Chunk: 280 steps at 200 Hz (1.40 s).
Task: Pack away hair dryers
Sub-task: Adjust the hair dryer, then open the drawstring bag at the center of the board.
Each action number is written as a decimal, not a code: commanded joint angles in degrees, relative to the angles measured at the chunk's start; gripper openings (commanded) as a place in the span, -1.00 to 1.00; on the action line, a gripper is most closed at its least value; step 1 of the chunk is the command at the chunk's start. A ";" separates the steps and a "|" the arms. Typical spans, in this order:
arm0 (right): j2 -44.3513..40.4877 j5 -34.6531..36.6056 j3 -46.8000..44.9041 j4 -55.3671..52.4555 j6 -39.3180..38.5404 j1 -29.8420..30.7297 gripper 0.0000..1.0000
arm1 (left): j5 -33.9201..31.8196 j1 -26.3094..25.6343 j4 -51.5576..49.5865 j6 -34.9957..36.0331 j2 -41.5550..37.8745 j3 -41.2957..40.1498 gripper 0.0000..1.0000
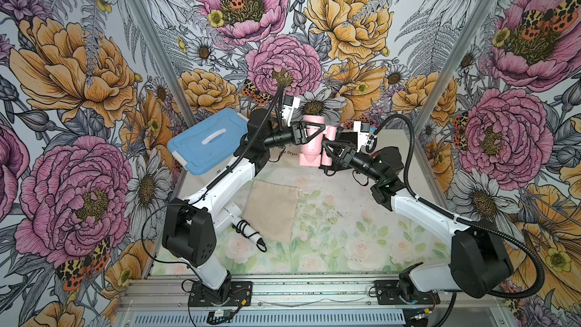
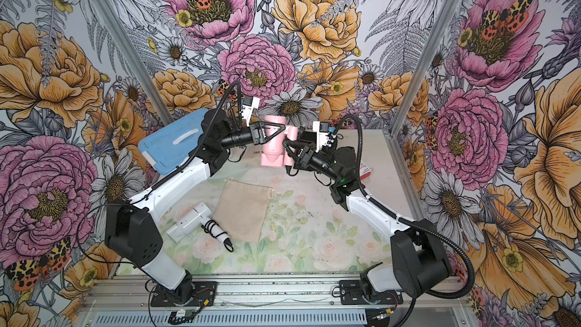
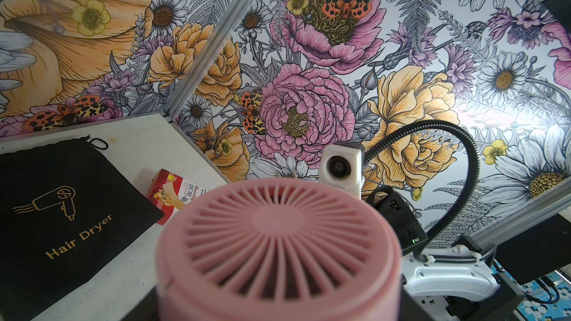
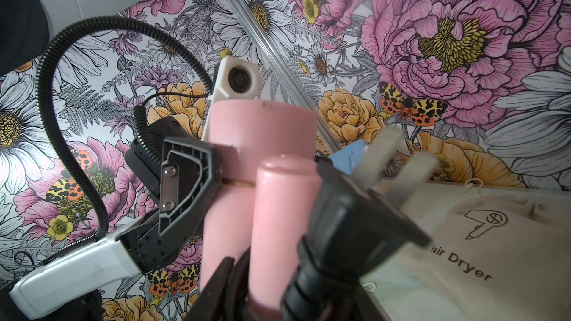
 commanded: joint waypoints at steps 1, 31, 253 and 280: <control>-0.24 0.46 1.50 4.27 0.15 -0.78 -0.63 | -1.01 0.66 0.64 1.57 -0.38 1.62 0.44; -0.46 1.08 0.42 3.77 0.07 -2.72 -0.68 | -6.24 1.58 -10.85 10.08 -2.72 1.59 0.54; -15.49 18.09 -8.06 -40.80 -22.14 -16.25 -0.76 | -50.01 -6.73 -55.05 24.24 5.99 -4.79 0.70; -17.05 17.50 -7.85 -41.95 -22.59 -16.33 -0.76 | -52.35 -7.45 -55.00 21.08 8.88 -5.64 0.71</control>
